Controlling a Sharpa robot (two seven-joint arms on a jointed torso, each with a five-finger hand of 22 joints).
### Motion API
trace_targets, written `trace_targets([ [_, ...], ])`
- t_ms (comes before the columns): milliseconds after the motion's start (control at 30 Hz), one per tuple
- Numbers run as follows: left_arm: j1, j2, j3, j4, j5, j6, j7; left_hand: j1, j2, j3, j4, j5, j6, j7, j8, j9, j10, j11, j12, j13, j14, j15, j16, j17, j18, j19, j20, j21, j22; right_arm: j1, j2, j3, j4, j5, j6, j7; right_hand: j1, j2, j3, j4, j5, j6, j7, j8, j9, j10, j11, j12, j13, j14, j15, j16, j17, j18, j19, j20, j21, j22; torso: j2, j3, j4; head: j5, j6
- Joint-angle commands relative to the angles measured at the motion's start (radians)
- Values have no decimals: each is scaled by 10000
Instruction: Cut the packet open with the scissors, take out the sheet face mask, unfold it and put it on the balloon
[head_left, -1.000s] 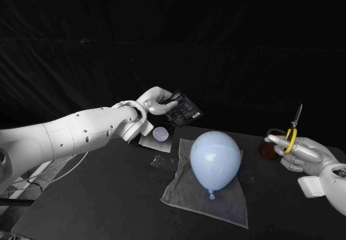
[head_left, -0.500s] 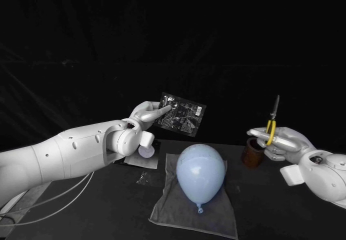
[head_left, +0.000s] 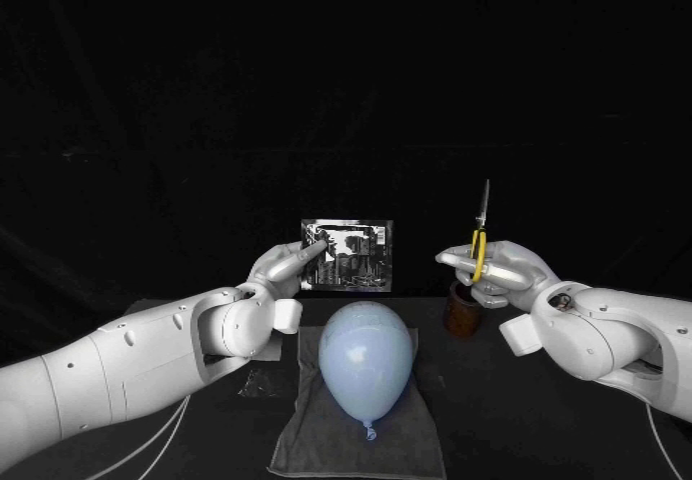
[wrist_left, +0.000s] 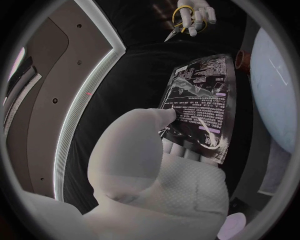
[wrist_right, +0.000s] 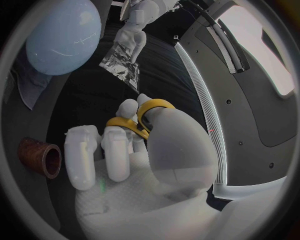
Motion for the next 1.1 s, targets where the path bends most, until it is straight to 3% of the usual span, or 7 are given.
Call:
trace_targets([
  [33,-124,167,78,-33,769,66,305,-49,102,26,-59,35,-85,16,43,21,54,17,-40,-10,-5,39,-67,-14,81,79,-11,-47,-20,14,-4,8,146,-110,-409,295,80,-11,6,-67,-17,-296,376,-94,-41,2794,254,9425,3590,1061,93,41,2633,-62,1048,69,63,2635,4,1,-2,-179,6],
  [167,-224,287,123,9,861,-73,250,-53,110,33,-67,34,-84,18,46,25,57,16,-39,-9,1,37,-68,-16,81,93,-13,-51,-25,16,-1,7,266,-47,-538,306,77,-25,2,-83,-17,-318,396,-135,-82,2794,270,9425,3590,1061,106,41,2633,-62,1048,78,63,2635,12,13,-8,-269,-41],
  [433,-291,421,154,156,939,-158,138,-66,131,47,-82,34,-77,23,57,36,69,16,-34,-7,20,33,-69,-18,82,133,-19,-61,-36,7,67,6,350,12,-733,274,45,-53,-18,-100,-17,-367,445,-229,-180,2794,312,9425,3590,1061,141,41,2633,-62,1048,100,63,2635,10,-12,16,-746,-129],
  [600,-297,472,162,172,948,-166,67,-70,145,62,-102,34,-75,21,63,44,79,13,-32,-6,34,28,-71,-21,83,165,-24,-70,-45,-22,64,4,248,22,-847,226,25,-74,-35,-111,-17,-415,477,-286,-242,2794,340,9425,3590,1061,164,41,2633,-62,1048,115,63,2635,13,-22,28,-913,-181],
  [933,-297,507,198,334,950,-144,-86,-68,156,76,-123,34,-76,21,67,51,84,11,-32,-6,42,25,-74,-24,83,188,-29,-78,-51,-134,201,1,87,39,-1253,152,-21,-123,-94,-161,-17,-769,616,-368,-529,2794,459,9425,3590,1061,264,41,2633,-62,1048,176,63,2635,20,-1,35,-956,-261],
  [1100,-296,526,201,400,941,-71,-154,-65,162,90,-148,34,-78,21,70,57,88,9,-32,-6,51,22,-77,-26,82,209,-35,-87,-57,-175,326,0,76,36,-1340,72,-9,-123,-97,-186,-18,-834,638,-363,-592,2794,482,9425,3590,1061,286,41,2633,-62,1048,189,63,2635,12,-12,19,-963,-289],
])
